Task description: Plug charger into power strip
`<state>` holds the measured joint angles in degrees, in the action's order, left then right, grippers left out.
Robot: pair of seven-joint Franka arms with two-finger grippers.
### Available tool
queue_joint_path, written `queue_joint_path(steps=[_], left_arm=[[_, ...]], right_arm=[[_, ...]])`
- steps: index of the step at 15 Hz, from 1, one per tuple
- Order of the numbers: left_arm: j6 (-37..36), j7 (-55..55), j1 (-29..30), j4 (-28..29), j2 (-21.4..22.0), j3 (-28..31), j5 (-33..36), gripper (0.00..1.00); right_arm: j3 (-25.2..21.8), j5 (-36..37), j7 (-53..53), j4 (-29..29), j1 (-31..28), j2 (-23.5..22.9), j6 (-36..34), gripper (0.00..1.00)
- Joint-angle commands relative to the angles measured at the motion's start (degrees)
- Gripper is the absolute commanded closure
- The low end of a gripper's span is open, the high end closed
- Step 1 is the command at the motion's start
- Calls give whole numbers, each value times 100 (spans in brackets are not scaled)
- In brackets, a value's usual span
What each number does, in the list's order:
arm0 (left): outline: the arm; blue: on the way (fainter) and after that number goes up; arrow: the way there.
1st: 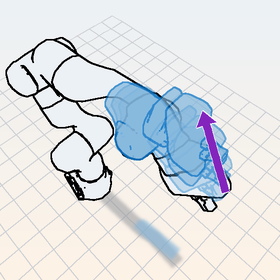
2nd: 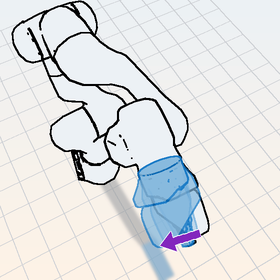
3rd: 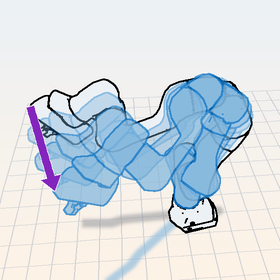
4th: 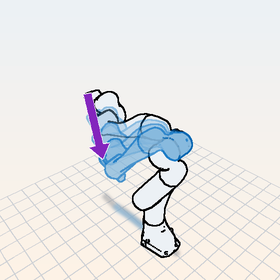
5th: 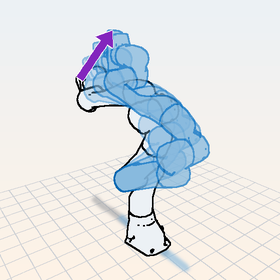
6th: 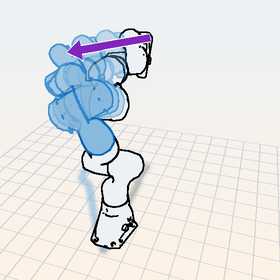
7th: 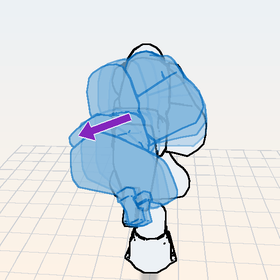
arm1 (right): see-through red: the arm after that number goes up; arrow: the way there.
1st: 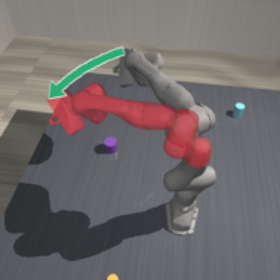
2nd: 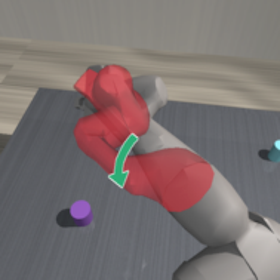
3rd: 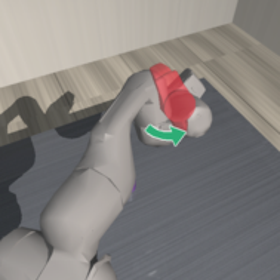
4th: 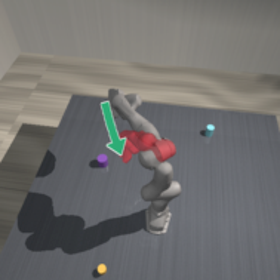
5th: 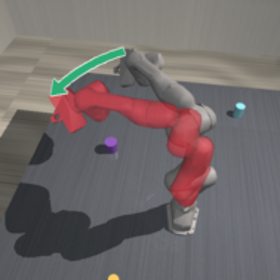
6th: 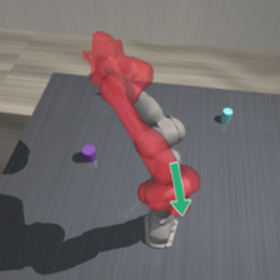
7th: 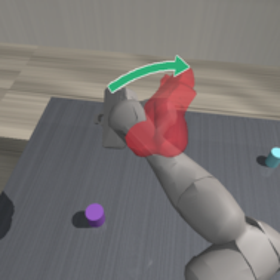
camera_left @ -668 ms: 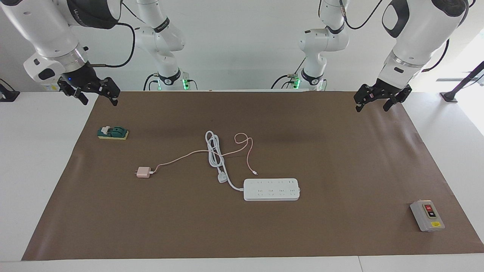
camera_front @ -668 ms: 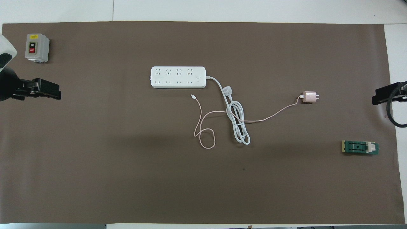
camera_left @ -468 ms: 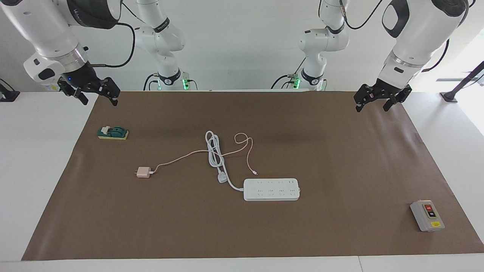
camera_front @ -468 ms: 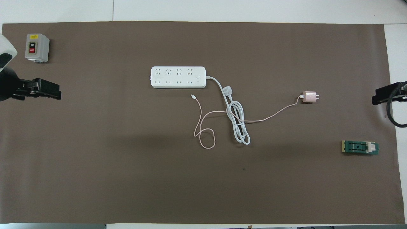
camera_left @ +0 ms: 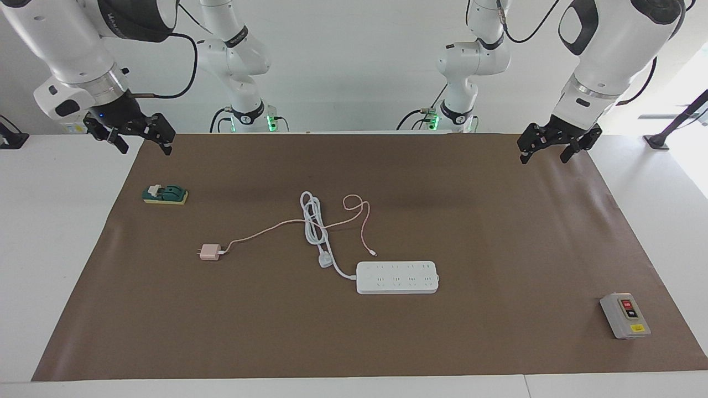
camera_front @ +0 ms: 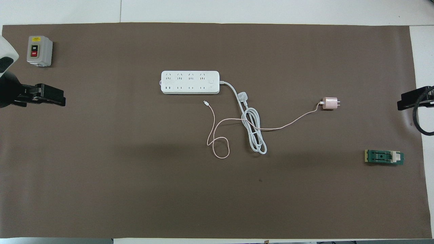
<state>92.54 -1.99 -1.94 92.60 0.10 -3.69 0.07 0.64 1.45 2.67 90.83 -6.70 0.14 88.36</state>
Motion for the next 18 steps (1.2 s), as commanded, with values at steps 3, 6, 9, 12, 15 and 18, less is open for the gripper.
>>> queue_joint_path(steps=[3, 6, 9, 12, 15, 18], left_arm=[[10, 32, 44, 30, 43, -9, -60, 0], [1, 41, 36, 47, 51, 0, -69, 0], [-8, 41, 35, 47, 51, 0, -69, 0], [-8, 41, 44, 30, 60, 0, -60, 0], [10, 41, 44, 21, 51, 0, -42, 0], [10, 41, 44, 21, 60, 0, -33, 0]], right_arm=[[6, -284, -1072, 356, -112, 100, 173, 0], [6, -889, -2477, 419, -384, -223, 182, 0], [6, -1496, -3980, 418, -490, -768, 497, 0], [6, -2313, -4958, 462, -718, -1305, 884, 0], [6, -3042, -5276, 752, -1024, -1585, 1113, 0], [-2, -3554, -5505, 709, -1132, -2149, 1279, 0]])
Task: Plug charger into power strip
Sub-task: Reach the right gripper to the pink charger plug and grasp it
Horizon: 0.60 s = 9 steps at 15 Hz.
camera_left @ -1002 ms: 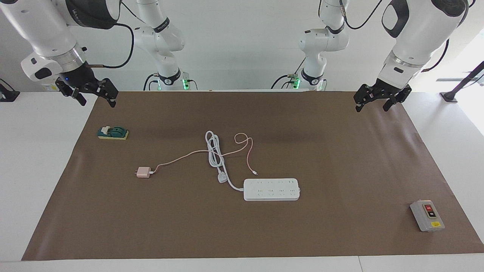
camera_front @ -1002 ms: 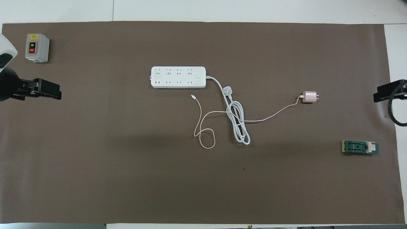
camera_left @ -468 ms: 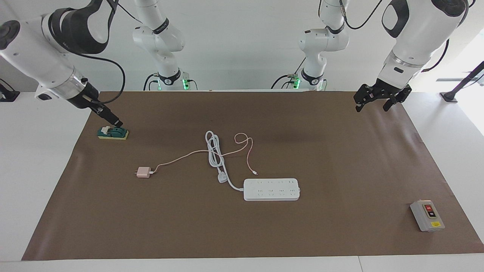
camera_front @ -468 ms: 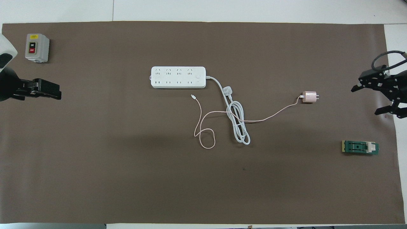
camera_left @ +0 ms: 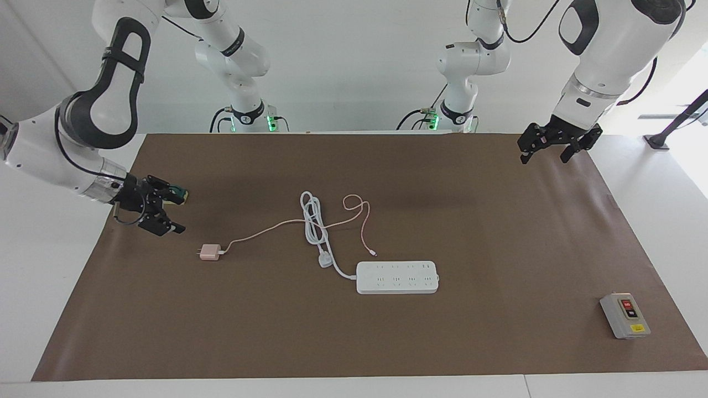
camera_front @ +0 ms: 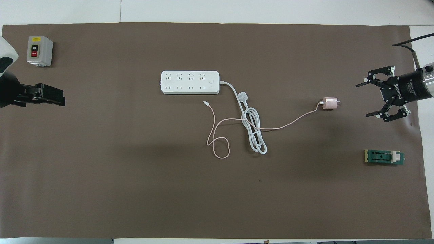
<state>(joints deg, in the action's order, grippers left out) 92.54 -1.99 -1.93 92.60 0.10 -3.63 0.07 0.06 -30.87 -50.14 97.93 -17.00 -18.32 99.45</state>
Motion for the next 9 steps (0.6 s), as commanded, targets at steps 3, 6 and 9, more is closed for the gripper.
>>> queue_joint_path(steps=[3, 6, 9], left_arm=[[18, 49, 44, -5, 69, 3, -42, 0], [1, 41, 35, -22, 51, 3, -42, 0], [-25, 49, -9, -31, 60, -6, -51, 0]], right_arm=[[65, -708, -522, -72, -75, -715, 267, 0], [65, -798, -496, -72, -23, -1032, 443, 0], [65, -877, -488, -107, -14, -1199, 487, 0]])
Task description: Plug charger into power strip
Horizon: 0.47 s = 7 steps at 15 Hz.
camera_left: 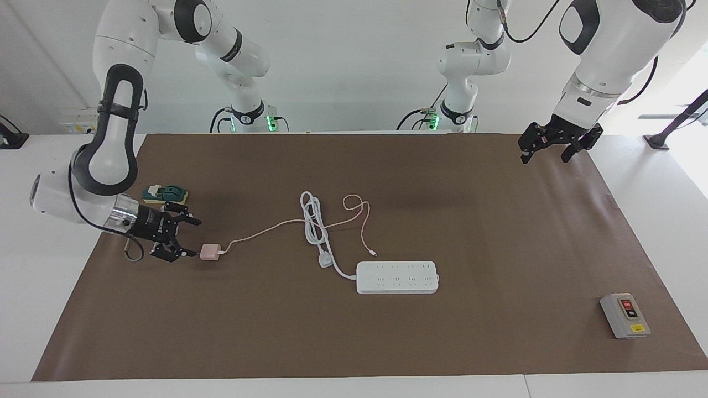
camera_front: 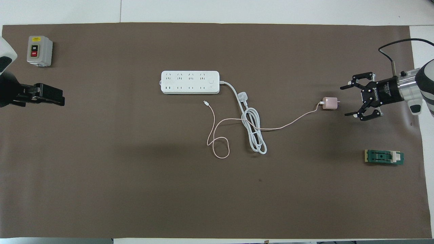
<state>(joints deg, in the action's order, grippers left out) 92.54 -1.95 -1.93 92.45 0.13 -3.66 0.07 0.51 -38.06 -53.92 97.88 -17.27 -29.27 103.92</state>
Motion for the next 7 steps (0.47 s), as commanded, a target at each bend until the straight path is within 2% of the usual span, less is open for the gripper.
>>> queue_joint_path(steps=[1, 5, 7], left_arm=[[-26, -32, 0, -69, 57, -3, -77, 0], [-394, -217, 70, -490, -48, 41, -95, 0], [-561, -367, 210, -736, -320, 58, -453, 0]], right_arm=[[28, -184, -101, -103, 13, -166, 58, 0], [19, -360, 267, -147, -22, -413, 233, 0], [19, -368, 470, -147, -57, -483, 277, 0]])
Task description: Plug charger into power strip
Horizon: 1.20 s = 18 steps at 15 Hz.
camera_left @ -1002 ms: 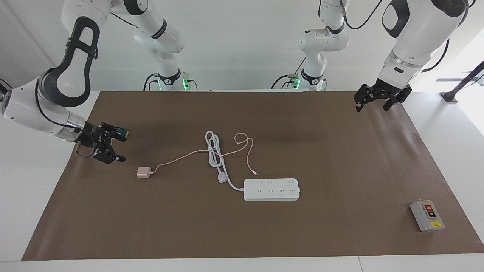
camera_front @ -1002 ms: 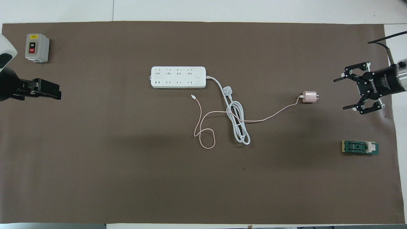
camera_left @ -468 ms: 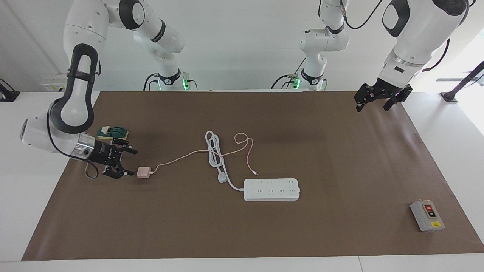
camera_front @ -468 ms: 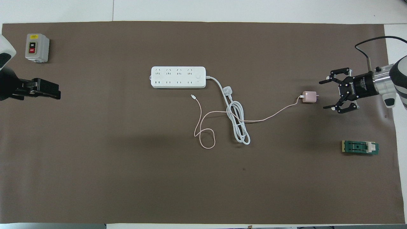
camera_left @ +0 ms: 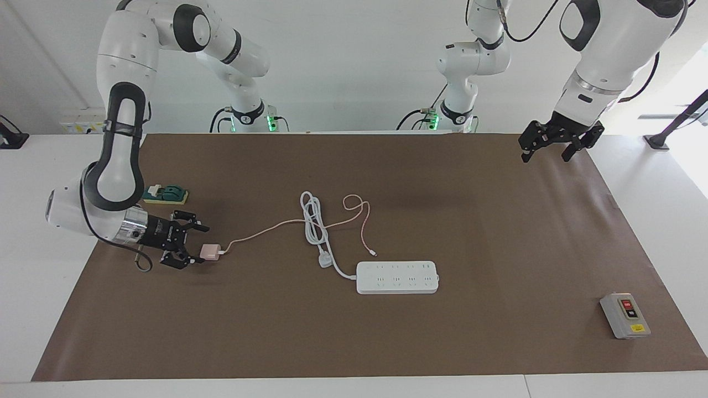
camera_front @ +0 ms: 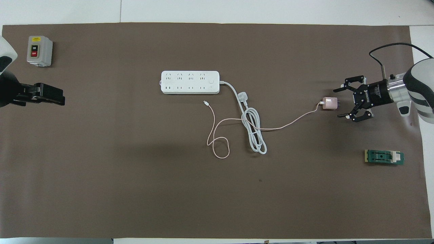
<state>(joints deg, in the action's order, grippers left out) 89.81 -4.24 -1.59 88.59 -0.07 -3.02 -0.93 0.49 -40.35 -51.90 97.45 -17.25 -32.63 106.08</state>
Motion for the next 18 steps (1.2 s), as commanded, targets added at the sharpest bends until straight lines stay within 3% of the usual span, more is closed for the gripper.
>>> queue_joint_path(steps=[1, 3, 6, 8, 10, 13, 18], left_arm=[[-402, -86, 150, -369, -440, -14, -529, 0], [-570, -103, 106, -378, -467, -58, -697, 0], [-562, 509, 176, -448, -809, -50, -1724, 0], [-544, 661, 290, -440, -1195, -32, -2575, 0], [-535, 888, 466, -501, -1713, -49, -3637, 0], [-535, 1574, 563, -756, -2425, -49, -5124, 0], [-220, 2750, 274, -669, -3042, -49, -6970, 0]], right_arm=[[21, -140, 268, -104, -68, -147, 62, 0], [21, -149, 276, -86, -68, -147, 88, 2], [21, -245, 390, -34, -77, -156, 158, 40], [21, -333, 574, 28, -112, -174, 228, 56], [21, -404, 759, 46, -112, -182, 229, 100], [21, -404, 751, 28, -112, -174, 203, 100], [100, -386, -151, -199, 46, 133, 10, 100]])
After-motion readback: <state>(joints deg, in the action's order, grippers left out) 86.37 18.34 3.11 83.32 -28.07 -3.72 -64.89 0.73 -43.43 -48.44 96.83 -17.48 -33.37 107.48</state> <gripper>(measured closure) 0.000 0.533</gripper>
